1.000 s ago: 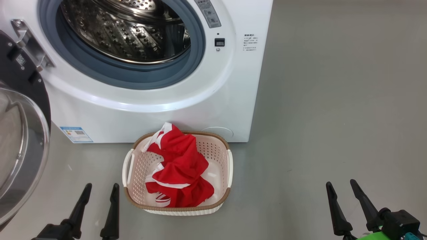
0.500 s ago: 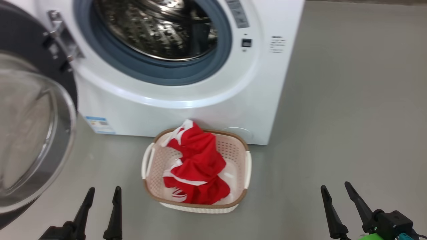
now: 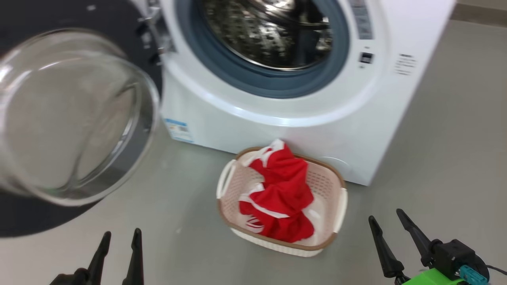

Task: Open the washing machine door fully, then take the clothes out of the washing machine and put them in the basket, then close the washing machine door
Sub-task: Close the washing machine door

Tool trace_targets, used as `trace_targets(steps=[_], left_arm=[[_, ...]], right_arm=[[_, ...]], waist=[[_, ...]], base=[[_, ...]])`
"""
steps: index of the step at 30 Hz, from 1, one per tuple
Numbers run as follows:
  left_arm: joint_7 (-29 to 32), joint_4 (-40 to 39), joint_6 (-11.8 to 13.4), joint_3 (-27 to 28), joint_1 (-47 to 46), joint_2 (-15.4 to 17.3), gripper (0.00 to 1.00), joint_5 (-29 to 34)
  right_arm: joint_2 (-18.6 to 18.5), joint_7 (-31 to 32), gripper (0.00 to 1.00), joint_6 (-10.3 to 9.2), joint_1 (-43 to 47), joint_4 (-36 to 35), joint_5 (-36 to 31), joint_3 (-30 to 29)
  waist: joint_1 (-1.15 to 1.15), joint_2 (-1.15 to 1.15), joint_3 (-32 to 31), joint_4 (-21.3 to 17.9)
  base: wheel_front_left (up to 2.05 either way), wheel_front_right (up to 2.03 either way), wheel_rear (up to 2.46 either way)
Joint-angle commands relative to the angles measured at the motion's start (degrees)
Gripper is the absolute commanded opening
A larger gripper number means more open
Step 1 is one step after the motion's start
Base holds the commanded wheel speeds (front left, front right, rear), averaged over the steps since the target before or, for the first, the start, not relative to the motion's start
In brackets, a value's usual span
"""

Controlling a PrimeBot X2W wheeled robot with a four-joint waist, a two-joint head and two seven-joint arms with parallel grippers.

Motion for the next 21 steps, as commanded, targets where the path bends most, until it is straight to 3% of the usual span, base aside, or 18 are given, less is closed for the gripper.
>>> trace_targets(steps=[1, 7, 21], left_arm=[[-0.3, -0.9, 0.0, 2.2, -0.4, 0.4, 1.00, -0.7], [-0.3, 0.3, 0.2, 1.4, 0.6, 0.4, 1.00, -2.8], [-0.3, -2.9, 3.7, 2.2, 4.3, 0.4, 1.00, -8.4]], right_arm=[[-1.0, -0.4, 1.00, 0.26, -2.3, -1.0, 0.3, 1.7], [-1.8, -0.4, 1.00, 0.26, -3.3, 0.1, 0.9, 4.0], [-4.3, -0.4, 1.00, 0.26, -11.6, 5.1, 3.6, 13.8]], waist=[[0.00, 0.00, -0.7, 4.9], [0.00, 0.00, -1.4, 9.7], [0.00, 0.00, 0.1, 11.6]], base=[[0.00, 0.00, 0.00], [0.00, 0.00, 0.00], [0.00, 0.00, 0.00]])
